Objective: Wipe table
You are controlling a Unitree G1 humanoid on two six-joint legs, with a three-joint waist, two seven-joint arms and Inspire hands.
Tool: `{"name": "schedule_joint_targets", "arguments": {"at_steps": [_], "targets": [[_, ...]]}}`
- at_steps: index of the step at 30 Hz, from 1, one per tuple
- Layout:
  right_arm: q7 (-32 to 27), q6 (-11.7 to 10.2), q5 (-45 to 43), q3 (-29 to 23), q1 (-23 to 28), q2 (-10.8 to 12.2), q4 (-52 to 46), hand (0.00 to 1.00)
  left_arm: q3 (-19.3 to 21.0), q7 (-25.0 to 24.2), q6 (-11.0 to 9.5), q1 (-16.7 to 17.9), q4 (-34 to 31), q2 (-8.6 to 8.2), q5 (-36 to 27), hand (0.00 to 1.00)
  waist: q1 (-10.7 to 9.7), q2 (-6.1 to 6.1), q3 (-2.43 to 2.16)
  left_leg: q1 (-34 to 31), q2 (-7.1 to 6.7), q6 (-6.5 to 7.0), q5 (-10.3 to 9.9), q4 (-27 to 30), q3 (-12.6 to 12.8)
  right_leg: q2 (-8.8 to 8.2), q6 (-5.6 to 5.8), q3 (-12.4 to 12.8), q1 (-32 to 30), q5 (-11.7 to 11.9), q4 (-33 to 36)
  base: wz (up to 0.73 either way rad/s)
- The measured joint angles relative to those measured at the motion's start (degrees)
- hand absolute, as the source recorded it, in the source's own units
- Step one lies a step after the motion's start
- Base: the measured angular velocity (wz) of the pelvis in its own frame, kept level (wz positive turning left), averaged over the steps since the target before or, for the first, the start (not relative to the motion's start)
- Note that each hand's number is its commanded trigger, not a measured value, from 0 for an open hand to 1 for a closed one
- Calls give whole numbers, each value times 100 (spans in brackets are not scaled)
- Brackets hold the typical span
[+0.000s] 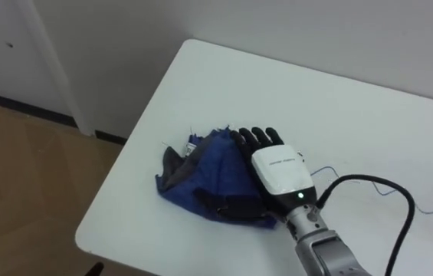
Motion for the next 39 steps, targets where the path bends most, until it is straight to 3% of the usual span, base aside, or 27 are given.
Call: {"name": "schedule_joint_targets", "arguments": {"at_steps": [14,15,16,32,39], "targets": [[13,71,60,199,6,12,403,0,-2,0,0,-5,1,6,-3,0,13,-65,-50,-21,-2,0,-3,12,-5,-8,0,-100,13,0,-2,1],[-18,77,95,199,7,27,427,66,-2,1,1,-4,-2,6,0,0,11,-62,-48,-30,-2,0,-3,15,-5,-14,0,-158,13,0,-3,6],[-21,89,104,199,9,34,436,100,-2,1,3,-1,-5,6,1,0,11,-59,-46,-45,-3,1,-4,25,-6,-16,0,-166,10,0,-4,5],[-544,190,242,-21,-107,112,338,100,-64,-3,46,80,-238,3,-3,0,-7,-42,-54,-57,-36,8,-12,46,-1,-56,27,-226,37,-17,-17,2],[-550,59,611,-115,-132,137,436,100,-45,34,46,89,-238,-32,-9,0,-23,-75,-60,-52,-44,10,-12,48,-36,-60,29,-237,56,-18,-15,0]]}}
